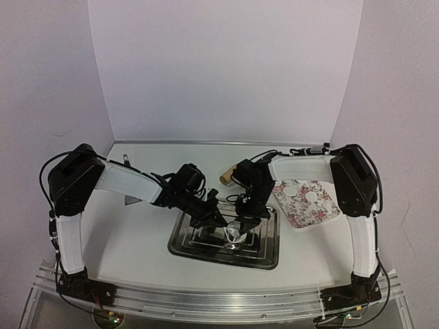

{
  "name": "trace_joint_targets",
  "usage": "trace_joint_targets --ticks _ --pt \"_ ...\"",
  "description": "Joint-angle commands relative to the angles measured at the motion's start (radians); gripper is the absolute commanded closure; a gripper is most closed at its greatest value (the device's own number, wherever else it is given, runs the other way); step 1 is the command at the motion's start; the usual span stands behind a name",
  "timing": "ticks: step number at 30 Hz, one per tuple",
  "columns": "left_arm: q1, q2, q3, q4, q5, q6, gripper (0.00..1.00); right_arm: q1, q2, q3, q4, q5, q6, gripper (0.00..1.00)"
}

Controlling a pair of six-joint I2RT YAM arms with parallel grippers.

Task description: Roll out the dumpling wrappers from the dough

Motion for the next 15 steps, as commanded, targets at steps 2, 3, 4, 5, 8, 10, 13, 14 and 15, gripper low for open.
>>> trace_joint_targets --ticks 2,3,4,5,8,10,13,14,15 --pt "-0.001 -0.057 0.014 0.094 0.022 0.013 1.0 0.013 0.065 -0.005 -0.016 0.085 0.003 1.0" --pt "-0.001 -0.056 0.016 0.096 0.024 0.01 1.0 0.013 0.066 -0.003 -0.018 0.086 0.002 1.0" --pt "-0.002 -0.058 0.016 0.1 0.025 0.007 1.0 0.013 0.067 -0.002 -0.02 0.087 0.001 1.0" --pt "-0.002 -0.062 0.018 0.102 0.023 0.005 1.0 0.013 0.068 0.0 -0.021 0.088 -0.001 1.0" --pt "-0.001 -0.052 0.029 0.09 0.028 0.001 1.0 0.013 0.071 0.008 -0.024 0.087 -0.006 1.0" --pt "-0.002 -0.025 0.033 0.09 0.058 -0.011 1.0 0.013 0.075 0.015 -0.023 0.085 -0.008 1.0" --pt "-0.014 0.013 0.049 0.089 0.093 -0.021 1.0 0.013 0.079 0.031 -0.022 0.081 -0.007 1.0" --pt "-0.017 0.023 0.061 0.079 0.097 -0.017 1.0 0.013 0.079 0.036 -0.022 0.079 -0.006 1.0" --pt "-0.02 0.033 0.076 0.063 0.101 -0.008 1.0 0.013 0.079 0.041 -0.022 0.078 -0.006 1.0"
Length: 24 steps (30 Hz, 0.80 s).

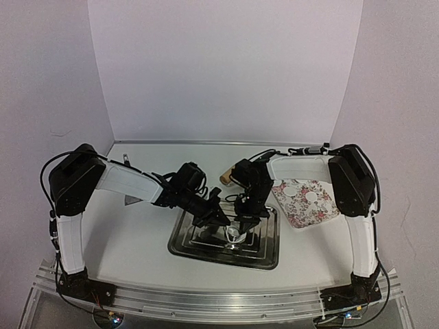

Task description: Roll out the dumpling wrappers from the dough

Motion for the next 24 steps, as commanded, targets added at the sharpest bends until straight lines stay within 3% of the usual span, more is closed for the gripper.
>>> trace_joint_targets --ticks 1,11,12,18,24 --pt "-0.021 0.039 0.088 0.004 0.068 0.012 1.0 0.011 0.062 0.016 0.004 0.074 -0.002 1.0" --pt "-0.036 0.062 0.124 -0.075 0.061 0.035 1.0 0.011 0.046 0.027 0.004 0.065 0.007 1.0" --pt "-0.036 0.056 0.123 -0.08 0.051 0.04 0.99 0.011 0.036 0.028 0.003 0.066 0.009 0.96" --pt "-0.036 -0.021 0.095 -0.098 -0.023 0.054 0.78 0.011 -0.028 0.035 0.004 0.07 0.014 0.83" --pt "-0.037 -0.094 0.089 -0.133 -0.07 0.076 0.69 0.011 -0.096 0.037 0.002 0.076 0.024 0.69"
